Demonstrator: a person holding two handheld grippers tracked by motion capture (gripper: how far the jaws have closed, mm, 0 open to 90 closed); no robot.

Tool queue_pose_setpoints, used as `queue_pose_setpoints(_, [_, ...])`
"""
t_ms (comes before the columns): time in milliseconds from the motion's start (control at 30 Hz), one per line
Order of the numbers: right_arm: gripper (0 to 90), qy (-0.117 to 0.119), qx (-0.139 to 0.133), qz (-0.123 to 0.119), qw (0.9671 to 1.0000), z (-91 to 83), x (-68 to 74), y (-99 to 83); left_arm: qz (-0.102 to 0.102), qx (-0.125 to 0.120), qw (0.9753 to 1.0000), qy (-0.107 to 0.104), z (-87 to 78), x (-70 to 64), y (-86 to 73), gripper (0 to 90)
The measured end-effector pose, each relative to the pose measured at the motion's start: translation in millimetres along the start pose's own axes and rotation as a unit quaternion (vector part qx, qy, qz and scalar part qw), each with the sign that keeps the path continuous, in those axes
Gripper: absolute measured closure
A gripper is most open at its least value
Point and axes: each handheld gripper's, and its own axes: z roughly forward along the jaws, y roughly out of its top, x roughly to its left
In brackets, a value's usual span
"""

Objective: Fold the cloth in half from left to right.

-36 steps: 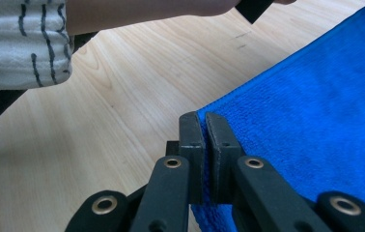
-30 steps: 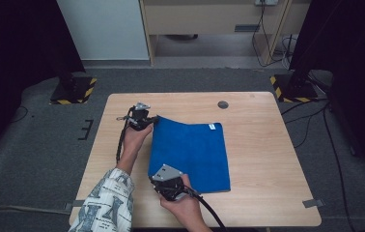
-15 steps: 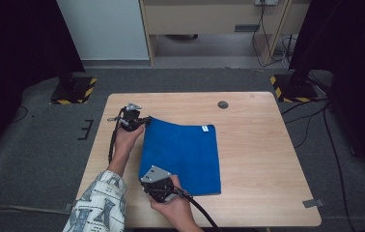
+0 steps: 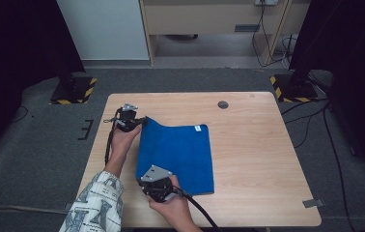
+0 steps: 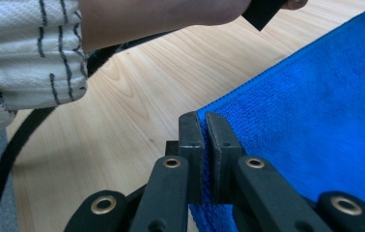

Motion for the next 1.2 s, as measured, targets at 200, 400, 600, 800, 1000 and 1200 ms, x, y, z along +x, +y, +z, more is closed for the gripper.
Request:
queue_pose_setpoints(200, [86.3, -0.018, -0.012, 0.023, 0.9995, -24.0, -16.4, -11.7, -0.002, -0.007, 1.0, 0.002, 15.9, -25.8, 7.4, 88.6])
queue_pose_setpoints(400, [86.3, -0.034, -0.006, 0.032, 0.9989, -47.7, -33.3, -24.2, 0.009, 0.002, 0.9999, -0.013, 35.1, -52.1, 16.7, 88.4])
queue_pose_setpoints(600, [86.2, -0.045, 0.004, 0.036, 0.9983, -61.6, -44.4, -36.8, 0.017, 0.012, 0.9995, -0.023, 54.0, -70.7, 21.7, 88.4])
queue_pose_setpoints(800, [86.2, -0.056, 0.007, 0.042, 0.9975, -76.6, -54.2, -44.9, 0.029, 0.015, 0.9989, -0.032, 65.8, -90.1, 28.0, 88.4])
queue_pose_setpoints(1000, [86.1, -0.063, 0.011, 0.042, 0.997, -86.8, -57.5, -49.6, 0.033, 0.012, 0.9985, -0.041, 75.8, -109.8, 31.9, 88.3])
queue_pose_setpoints(1200, [86.2, -0.073, 0.017, 0.046, 0.9962, -95.9, -65.3, -55.7, 0.028, 0.014, 0.9985, -0.046, 87.5, -119.7, 31.7, 88.3])
